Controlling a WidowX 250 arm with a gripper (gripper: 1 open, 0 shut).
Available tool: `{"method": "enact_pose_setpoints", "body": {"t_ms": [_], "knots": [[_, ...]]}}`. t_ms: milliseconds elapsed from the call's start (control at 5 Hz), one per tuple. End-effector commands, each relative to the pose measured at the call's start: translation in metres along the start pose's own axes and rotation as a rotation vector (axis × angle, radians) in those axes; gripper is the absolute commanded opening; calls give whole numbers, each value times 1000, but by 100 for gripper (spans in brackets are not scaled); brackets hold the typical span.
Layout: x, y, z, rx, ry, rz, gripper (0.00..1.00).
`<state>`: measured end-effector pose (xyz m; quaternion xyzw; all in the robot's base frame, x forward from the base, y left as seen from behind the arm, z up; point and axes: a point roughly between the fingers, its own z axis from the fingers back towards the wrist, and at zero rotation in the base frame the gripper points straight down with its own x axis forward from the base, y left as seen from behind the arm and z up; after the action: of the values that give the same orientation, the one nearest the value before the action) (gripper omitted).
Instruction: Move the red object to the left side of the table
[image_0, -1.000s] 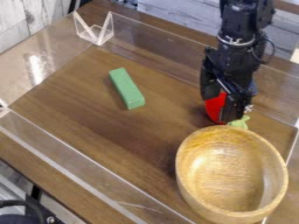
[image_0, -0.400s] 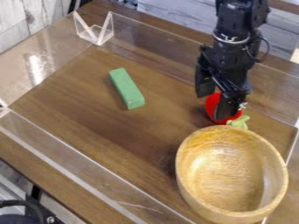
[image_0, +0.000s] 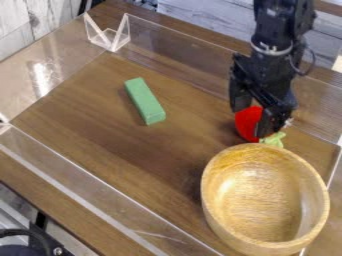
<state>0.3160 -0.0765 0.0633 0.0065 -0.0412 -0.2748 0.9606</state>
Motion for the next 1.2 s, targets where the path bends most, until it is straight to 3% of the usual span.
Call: {"method": "enact_pose_setpoints", "body": {"t_ms": [0,200,400,600,1000], "knots": [[4,-3,0,1,-29,-62,100],[2,-2,-2,2,-27,-42,0],[-4,2,-9,8,-28,-52,0],[-12,11,7,45,-52,-44,0],[-13,32,43,89,-86,-53,0]]}}
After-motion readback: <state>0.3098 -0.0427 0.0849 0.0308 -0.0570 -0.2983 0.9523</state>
